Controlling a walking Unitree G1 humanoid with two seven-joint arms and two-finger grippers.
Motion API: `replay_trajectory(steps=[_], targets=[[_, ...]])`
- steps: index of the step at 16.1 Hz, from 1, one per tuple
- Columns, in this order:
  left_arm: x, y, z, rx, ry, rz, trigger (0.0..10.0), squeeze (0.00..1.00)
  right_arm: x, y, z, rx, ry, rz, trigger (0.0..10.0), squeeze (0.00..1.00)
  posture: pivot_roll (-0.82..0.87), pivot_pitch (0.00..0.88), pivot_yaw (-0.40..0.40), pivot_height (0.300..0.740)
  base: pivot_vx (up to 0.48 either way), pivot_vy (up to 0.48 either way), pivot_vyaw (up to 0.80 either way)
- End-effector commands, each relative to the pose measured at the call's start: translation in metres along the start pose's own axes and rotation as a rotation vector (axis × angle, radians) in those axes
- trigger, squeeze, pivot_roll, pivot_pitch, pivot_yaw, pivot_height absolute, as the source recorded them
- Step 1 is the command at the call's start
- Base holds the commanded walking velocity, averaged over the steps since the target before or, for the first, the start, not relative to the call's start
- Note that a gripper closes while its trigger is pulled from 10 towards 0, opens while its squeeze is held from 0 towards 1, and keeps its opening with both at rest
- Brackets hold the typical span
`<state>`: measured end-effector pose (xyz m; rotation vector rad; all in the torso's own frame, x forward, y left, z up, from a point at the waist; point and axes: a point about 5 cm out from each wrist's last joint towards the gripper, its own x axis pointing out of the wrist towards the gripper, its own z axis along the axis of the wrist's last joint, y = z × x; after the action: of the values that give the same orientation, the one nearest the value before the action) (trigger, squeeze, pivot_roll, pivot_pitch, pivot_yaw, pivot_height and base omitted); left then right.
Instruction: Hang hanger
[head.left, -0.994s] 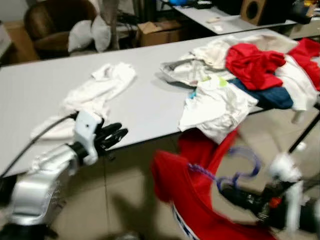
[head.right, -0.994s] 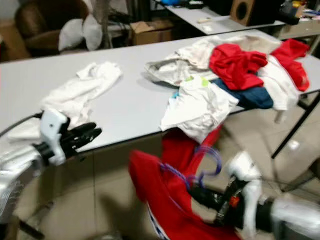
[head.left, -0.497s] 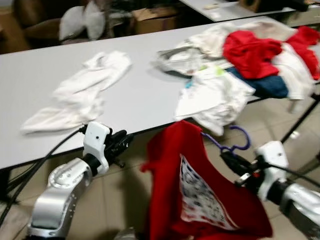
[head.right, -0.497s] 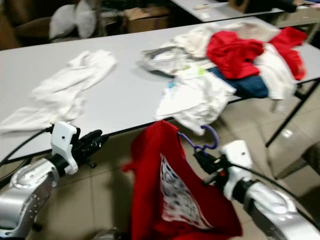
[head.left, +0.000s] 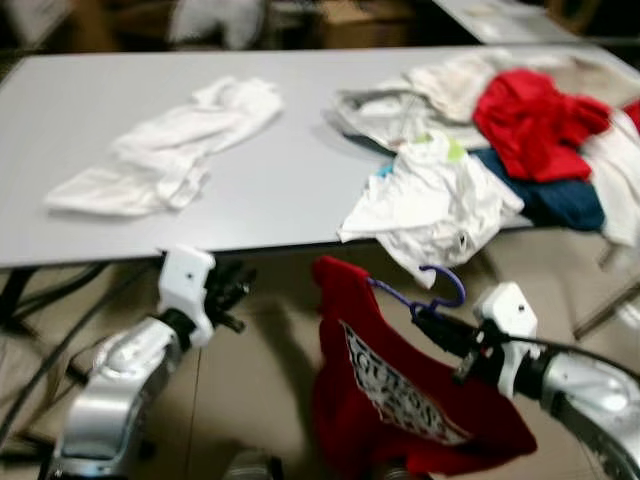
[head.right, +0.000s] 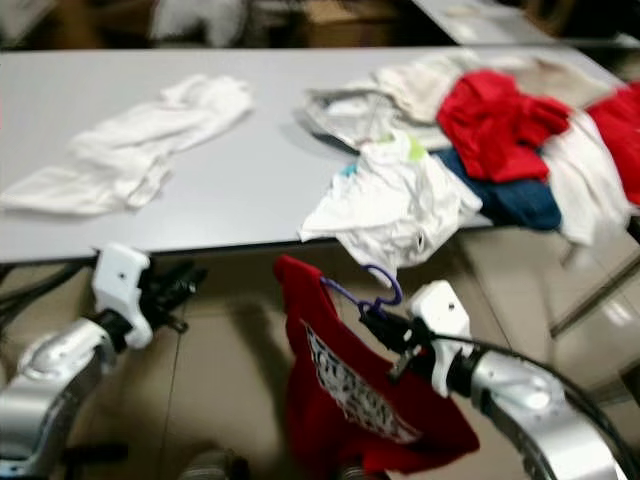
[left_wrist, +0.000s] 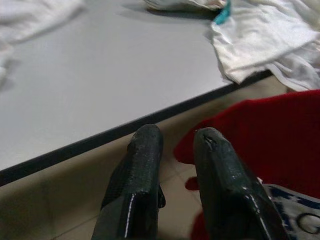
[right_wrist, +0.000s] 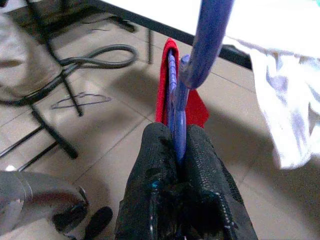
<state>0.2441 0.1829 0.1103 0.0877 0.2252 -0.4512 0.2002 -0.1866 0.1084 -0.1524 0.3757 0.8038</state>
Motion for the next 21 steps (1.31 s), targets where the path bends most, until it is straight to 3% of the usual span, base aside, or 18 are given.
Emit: replay_trajectory(steps=[1,5,7,11,14,18,21], targets=[[0.0,0.001,0.008,0.014,-0.029,0.0,10.0,0.0,-0.005,-0.009,0.008,-0.033,-0.022,0.012,10.0,0.0,-0.1,0.0,0.005,0.74,0.0,-0.48,0.8],[-0.001,-0.004,0.01,-0.015,-0.044,-0.043,10.0,0.0,-0.007,-0.009,0.01,-0.054,-0.025,0.099,10.0,0.0,-0.09,0.0,0.001,0.74,0.0,-0.12,0.6],[-0.001,-0.01,0.01,-0.032,-0.058,-0.082,10.0,0.0,-0.007,-0.01,0.011,-0.01,-0.035,0.092,10.0,0.0,-0.09,0.0,0.005,0.74,0.0,0.45,0.0],[0.003,-0.01,0.011,-0.023,-0.033,-0.104,10.0,0.0,-0.013,-0.003,0.018,-0.008,-0.044,0.16,10.0,0.0,-0.11,0.0,0.021,0.74,0.0,0.36,0.0],[0.006,-0.011,0.003,0.0,0.009,-0.104,10.0,0.0,-0.011,-0.003,0.016,-0.063,-0.034,0.102,10.0,0.0,-0.1,0.0,0.024,0.74,0.0,0.0,0.0],[0.012,-0.01,0.006,-0.03,0.013,-0.078,10.0,0.0,0.006,0.0,0.012,-0.016,-0.032,0.06,10.0,0.0,-0.08,0.0,0.022,0.74,0.0,0.0,0.8],[0.005,-0.009,-0.003,-0.053,0.045,-0.031,10.0,0.0,0.01,-0.009,0.007,-0.024,-0.006,-0.014,10.0,0.0,-0.06,0.0,-0.005,0.74,0.0,0.0,0.8]])
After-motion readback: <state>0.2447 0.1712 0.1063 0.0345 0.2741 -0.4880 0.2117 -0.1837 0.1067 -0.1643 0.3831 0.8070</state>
